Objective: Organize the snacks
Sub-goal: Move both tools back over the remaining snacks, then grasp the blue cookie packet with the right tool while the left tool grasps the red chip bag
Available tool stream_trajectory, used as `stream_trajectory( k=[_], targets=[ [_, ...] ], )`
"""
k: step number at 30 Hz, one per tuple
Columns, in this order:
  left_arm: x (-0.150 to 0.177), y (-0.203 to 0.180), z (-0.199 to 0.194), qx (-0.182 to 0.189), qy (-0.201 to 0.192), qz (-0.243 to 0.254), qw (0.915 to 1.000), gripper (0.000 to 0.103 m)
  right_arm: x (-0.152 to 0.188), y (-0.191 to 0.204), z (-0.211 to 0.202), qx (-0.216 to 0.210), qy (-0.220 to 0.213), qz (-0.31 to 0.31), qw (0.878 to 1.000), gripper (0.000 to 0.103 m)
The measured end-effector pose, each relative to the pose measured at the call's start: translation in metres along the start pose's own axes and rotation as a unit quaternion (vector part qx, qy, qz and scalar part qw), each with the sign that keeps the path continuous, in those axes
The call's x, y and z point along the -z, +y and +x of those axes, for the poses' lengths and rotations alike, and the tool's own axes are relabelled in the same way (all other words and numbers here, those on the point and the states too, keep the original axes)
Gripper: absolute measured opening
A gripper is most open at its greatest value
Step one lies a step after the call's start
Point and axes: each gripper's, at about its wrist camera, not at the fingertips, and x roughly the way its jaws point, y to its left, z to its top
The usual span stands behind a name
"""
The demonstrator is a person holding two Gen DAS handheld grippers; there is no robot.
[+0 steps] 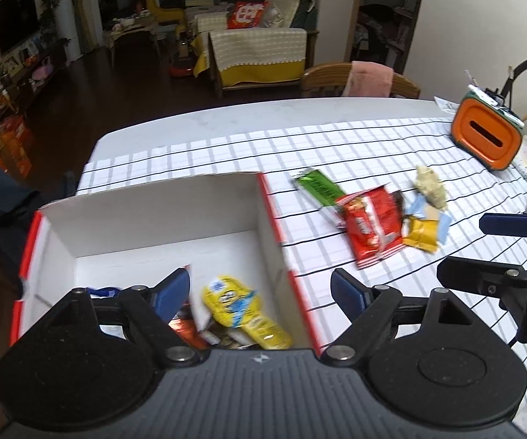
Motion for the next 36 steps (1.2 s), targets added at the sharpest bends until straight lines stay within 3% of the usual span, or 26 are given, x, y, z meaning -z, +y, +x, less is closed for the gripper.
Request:
stream_trajectory(
  k=[17, 25, 36],
  targets=[
    [-0.026, -0.104, 0.056, 0.003, 0.025, 0.002, 0.9997, 0.085, 0.010, -0.114, -0.018, 0.024, -0.016, -0.001, 1.000, 0.103],
    [-0.040, -0.140, 0.100, -0.014, 0.050, -0.005, 0.9986, 0.085, 0.019, -0.159, 0.001, 0.047, 0.015, -0.022, 0.999, 0.102],
    [-0.054, -0.161, 0.155, -0.040, 0.089, -0.034, 0.9946, 0.085, 0.026, -0.204, 0.055, 0.071, 0.071, -0.091, 0.991, 0.089]
  ],
)
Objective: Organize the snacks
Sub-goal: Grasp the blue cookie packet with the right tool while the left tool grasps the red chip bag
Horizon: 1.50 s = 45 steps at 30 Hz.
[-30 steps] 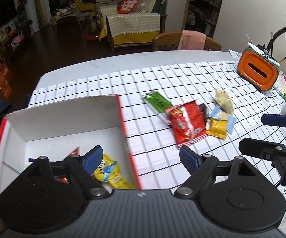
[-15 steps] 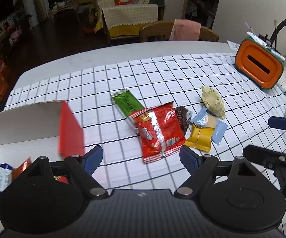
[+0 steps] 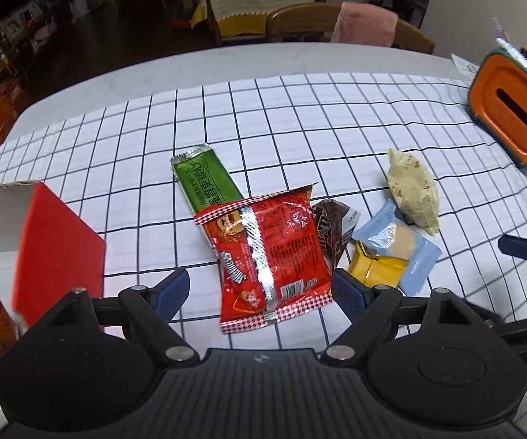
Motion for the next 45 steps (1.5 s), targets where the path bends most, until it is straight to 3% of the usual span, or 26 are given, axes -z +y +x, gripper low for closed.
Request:
stream_trajectory(
  k=[14, 23, 28, 29, 36, 45],
  targets=[
    [-0.016, -0.010, 0.041, -0.031, 0.033, -0.016, 0.9988, 0.085, -0.006, 0.005, 0.051, -0.033, 0.023, -0.053, 0.998, 0.076],
    [-0.022, -0.006, 0.058, -0.024, 0.047, -0.031, 0.9981, 0.085, -0.015, 0.003, 0.069, -0.043, 0.022, -0.047, 0.998, 0.074],
    [-0.021, -0.005, 0.061, -0.016, 0.049, -0.032, 0.9981, 0.084, -0.016, 0.005, 0.069, -0.046, 0.017, -0.047, 0.998, 0.065],
    [-0.021, -0.004, 0.062, -0.014, 0.049, -0.035, 0.9981, 0.083, -0.016, 0.005, 0.068, -0.047, 0.016, -0.048, 0.998, 0.060],
    [-0.018, -0.001, 0.060, -0.004, 0.047, -0.041, 0.9980, 0.062, -0.015, 0.005, 0.063, -0.042, 0.019, -0.037, 0.998, 0.049],
    [-0.013, 0.004, 0.049, 0.003, 0.038, -0.043, 0.9983, 0.048, 0.000, 0.001, 0.044, -0.023, 0.027, 0.003, 0.999, 0.045]
  ],
)
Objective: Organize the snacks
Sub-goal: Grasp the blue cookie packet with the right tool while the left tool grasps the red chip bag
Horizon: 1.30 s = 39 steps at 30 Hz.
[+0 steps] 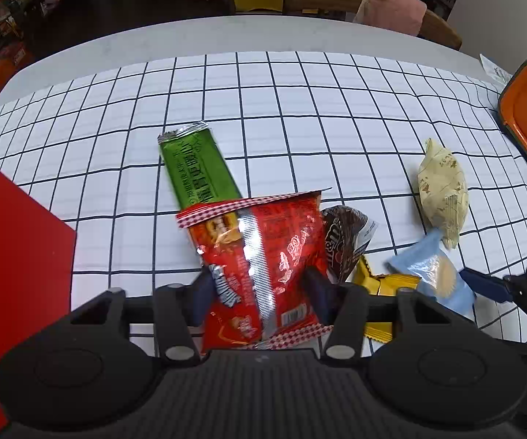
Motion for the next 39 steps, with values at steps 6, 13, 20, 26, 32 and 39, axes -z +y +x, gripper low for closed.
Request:
stream_trajectory(
  k=[6, 13, 20, 26, 32, 39],
  targets=[
    [0.010, 0.007, -0.006, 0.005, 0.004, -0.002, 1.0000, 0.043, 0.015, 0.000, -0.014, 0.000, 0.007, 0.021, 1.000, 0.045],
    [0.027, 0.019, -0.014, 0.012, 0.014, -0.015, 0.9997, 0.037, 0.029, 0.000, -0.032, -0.006, 0.002, 0.050, 0.999, 0.044],
    [0.035, 0.025, -0.014, 0.009, 0.029, -0.030, 0.9991, 0.037, 0.038, -0.004, -0.049, -0.021, -0.004, 0.083, 0.996, 0.044],
    [0.032, 0.020, -0.024, 0.003, 0.022, -0.044, 0.9988, 0.062, 0.041, -0.004, -0.053, -0.029, -0.008, 0.095, 0.995, 0.044],
    [0.016, 0.010, -0.026, -0.018, 0.007, -0.056, 0.9982, 0.075, 0.042, -0.005, -0.054, -0.038, -0.012, 0.103, 0.994, 0.044],
    [0.000, -0.001, -0.013, -0.045, -0.002, -0.089, 0.9950, 0.081, 0.042, -0.008, -0.053, -0.039, -0.013, 0.109, 0.993, 0.044]
  ],
)
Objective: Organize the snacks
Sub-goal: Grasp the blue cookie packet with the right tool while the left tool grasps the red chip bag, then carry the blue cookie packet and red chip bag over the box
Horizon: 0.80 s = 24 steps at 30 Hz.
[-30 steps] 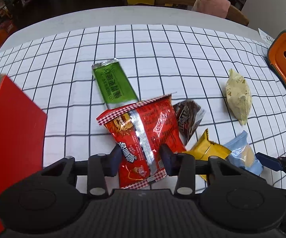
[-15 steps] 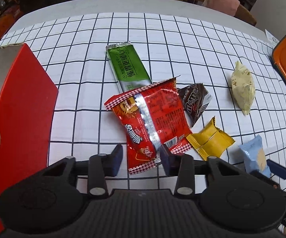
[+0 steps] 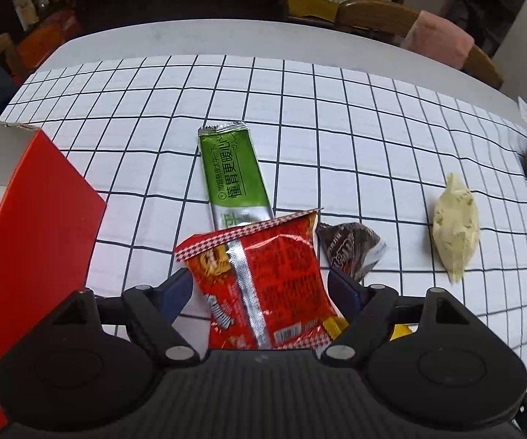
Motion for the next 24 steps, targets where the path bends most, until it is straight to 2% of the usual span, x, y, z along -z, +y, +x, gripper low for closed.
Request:
stream_trajectory(
  k=[4, 11, 17, 24],
  targets=[
    [0.001, -0.006, 0.010, -0.026, 0.002, -0.007, 0.9996, 0.081, 0.001, -0.002, 0.002, 0.000, 0.003, 0.004, 1.000, 0.044],
    [0.001, -0.013, 0.023, -0.046, 0.012, -0.021, 0.9986, 0.082, 0.001, -0.003, 0.007, 0.000, 0.007, 0.006, 1.000, 0.044],
    [0.003, -0.011, 0.030, -0.050, 0.019, -0.020, 0.9984, 0.082, 0.000, -0.004, 0.008, 0.001, 0.007, 0.010, 1.000, 0.044],
    [0.003, -0.006, 0.033, -0.033, 0.023, -0.019, 0.9990, 0.077, 0.000, -0.003, 0.008, 0.005, 0.007, 0.010, 1.000, 0.044]
  ],
)
